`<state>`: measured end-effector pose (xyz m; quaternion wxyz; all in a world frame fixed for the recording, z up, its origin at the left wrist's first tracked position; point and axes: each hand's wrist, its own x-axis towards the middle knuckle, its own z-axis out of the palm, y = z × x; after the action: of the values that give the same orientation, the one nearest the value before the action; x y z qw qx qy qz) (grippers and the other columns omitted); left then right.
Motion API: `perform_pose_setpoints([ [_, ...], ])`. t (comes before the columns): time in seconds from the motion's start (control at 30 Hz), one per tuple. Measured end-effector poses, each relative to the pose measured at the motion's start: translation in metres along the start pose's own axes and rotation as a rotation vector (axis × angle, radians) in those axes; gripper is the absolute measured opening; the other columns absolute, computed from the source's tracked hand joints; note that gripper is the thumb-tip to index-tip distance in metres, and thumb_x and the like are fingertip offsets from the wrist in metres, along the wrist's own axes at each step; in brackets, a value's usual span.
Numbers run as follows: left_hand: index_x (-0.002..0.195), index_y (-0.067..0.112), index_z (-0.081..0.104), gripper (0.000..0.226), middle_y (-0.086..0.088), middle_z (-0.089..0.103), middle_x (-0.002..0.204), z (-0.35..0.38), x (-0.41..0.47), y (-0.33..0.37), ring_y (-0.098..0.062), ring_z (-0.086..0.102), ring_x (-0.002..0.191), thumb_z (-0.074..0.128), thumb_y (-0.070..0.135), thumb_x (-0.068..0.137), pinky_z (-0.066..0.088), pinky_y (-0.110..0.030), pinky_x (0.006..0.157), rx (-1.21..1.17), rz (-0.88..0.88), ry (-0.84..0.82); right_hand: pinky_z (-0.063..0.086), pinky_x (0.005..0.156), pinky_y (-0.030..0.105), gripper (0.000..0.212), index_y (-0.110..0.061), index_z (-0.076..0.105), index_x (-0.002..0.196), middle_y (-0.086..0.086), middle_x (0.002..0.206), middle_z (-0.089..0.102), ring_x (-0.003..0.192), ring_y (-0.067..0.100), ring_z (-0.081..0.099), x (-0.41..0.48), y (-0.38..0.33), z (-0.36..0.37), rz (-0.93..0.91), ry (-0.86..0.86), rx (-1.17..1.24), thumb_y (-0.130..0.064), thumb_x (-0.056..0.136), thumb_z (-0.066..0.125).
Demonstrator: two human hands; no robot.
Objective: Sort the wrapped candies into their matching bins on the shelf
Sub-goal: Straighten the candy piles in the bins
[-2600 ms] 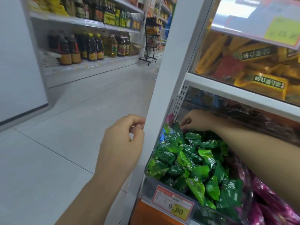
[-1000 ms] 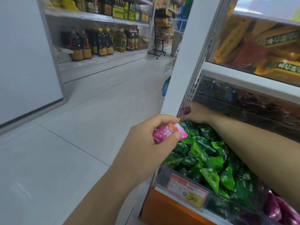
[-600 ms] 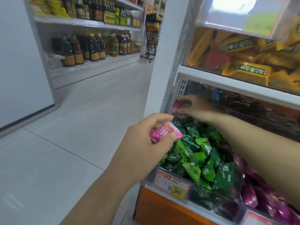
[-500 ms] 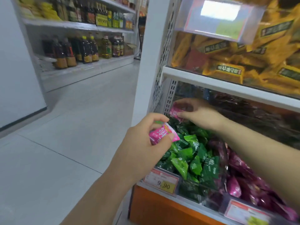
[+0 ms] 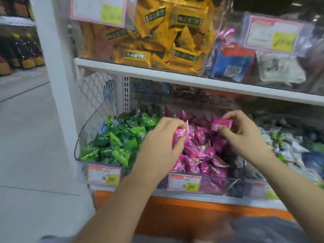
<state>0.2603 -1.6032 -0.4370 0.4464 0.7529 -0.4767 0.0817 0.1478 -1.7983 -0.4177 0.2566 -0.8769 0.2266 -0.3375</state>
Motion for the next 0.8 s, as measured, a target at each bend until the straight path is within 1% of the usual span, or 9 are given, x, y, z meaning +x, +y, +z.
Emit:
perform_pose_setpoints([
  [0.07,0.117,0.031,0.055,0.025,0.014,0.049,0.122,0.007,0.006,0.002,-0.008,0.052,0.107,0.055,0.028,0.093,0.036,-0.040,0.106,0.093,0.013,-0.117,0.044,0.065,0.030,0.026,-0.033,0.049,0.081,0.005,0.075,0.062,0.066,0.022,0.057,-0.004,0.007,0.000,-0.003,-0.031,-0.087,-0.014,0.083,0.067],
  [0.13,0.124,0.037,0.052,0.029,0.018,0.045,0.129,0.012,0.009,0.002,-0.004,0.047,0.116,0.050,0.037,0.095,0.013,-0.044,0.118,0.222,0.008,-0.225,0.049,0.085,0.038,0.023,-0.030,0.051,0.085,0.000,0.096,0.064,0.093,0.022,0.062,-0.005,0.008,-0.001,-0.021,-0.058,-0.141,-0.017,0.081,0.070],
  [0.2,0.126,0.040,0.051,0.032,0.021,0.043,0.131,0.014,0.011,0.002,-0.001,0.043,0.121,0.046,0.044,0.095,-0.001,-0.043,0.119,0.278,0.007,-0.245,0.045,0.093,0.038,0.020,-0.028,0.056,0.092,-0.006,0.103,0.060,0.106,0.020,0.058,-0.004,0.008,-0.003,-0.050,-0.065,-0.178,-0.021,0.081,0.071],
  [0.27,0.125,0.040,0.053,0.031,0.023,0.043,0.131,0.012,0.011,0.000,-0.001,0.042,0.122,0.045,0.044,0.095,-0.005,-0.041,0.117,0.284,0.006,-0.211,0.043,0.094,0.033,0.021,-0.025,0.062,0.100,-0.006,0.106,0.061,0.107,0.019,0.057,-0.005,0.006,-0.003,-0.085,-0.062,-0.211,-0.022,0.081,0.071],
  [0.4,0.112,0.035,0.062,0.023,0.020,0.056,0.117,-0.002,0.008,-0.010,-0.001,0.052,0.109,0.048,0.038,0.094,0.006,-0.038,0.116,0.274,0.040,-0.073,0.040,0.088,0.025,0.017,-0.019,0.069,0.099,-0.008,0.098,0.065,0.098,0.015,0.060,-0.005,-0.009,0.008,-0.156,-0.057,-0.197,-0.018,0.082,0.069],
  [0.47,0.103,0.031,0.066,0.024,0.019,0.061,0.107,-0.015,0.002,-0.019,0.002,0.053,0.100,0.046,0.036,0.090,0.022,-0.042,0.113,0.263,0.063,0.019,0.041,0.088,0.022,0.012,-0.018,0.071,0.095,-0.014,0.093,0.063,0.094,0.010,0.060,-0.003,-0.024,0.020,-0.190,-0.080,-0.146,-0.016,0.083,0.068],
  [0.57,0.101,0.027,0.067,0.030,0.017,0.062,0.101,-0.042,-0.009,-0.034,0.000,0.052,0.097,0.042,0.036,0.088,0.044,-0.043,0.098,0.221,0.045,0.115,0.038,0.085,0.009,0.010,-0.020,0.072,0.091,-0.018,0.088,0.062,0.089,0.000,0.058,0.003,-0.051,0.045,-0.263,-0.134,-0.089,-0.015,0.084,0.066],
  [0.7,0.102,0.028,0.066,0.029,0.023,0.058,0.096,-0.077,-0.028,-0.055,-0.002,0.057,0.090,0.042,0.035,0.088,0.048,-0.030,0.080,0.175,-0.041,0.224,0.036,0.069,0.002,0.009,-0.018,0.072,0.087,-0.022,0.074,0.059,0.074,-0.011,0.055,0.013,-0.092,0.080,-0.364,-0.217,-0.021,-0.010,0.083,0.068],
  [0.8,0.099,0.030,0.066,0.023,0.027,0.056,0.088,-0.100,-0.040,-0.073,0.002,0.057,0.085,0.047,0.032,0.086,0.045,-0.023,0.075,0.182,-0.117,0.305,0.037,0.067,0.002,0.011,-0.016,0.071,0.092,-0.012,0.080,0.066,0.072,-0.012,0.055,0.029,-0.122,0.106,-0.424,-0.310,-0.009,-0.011,0.083,0.067],
])
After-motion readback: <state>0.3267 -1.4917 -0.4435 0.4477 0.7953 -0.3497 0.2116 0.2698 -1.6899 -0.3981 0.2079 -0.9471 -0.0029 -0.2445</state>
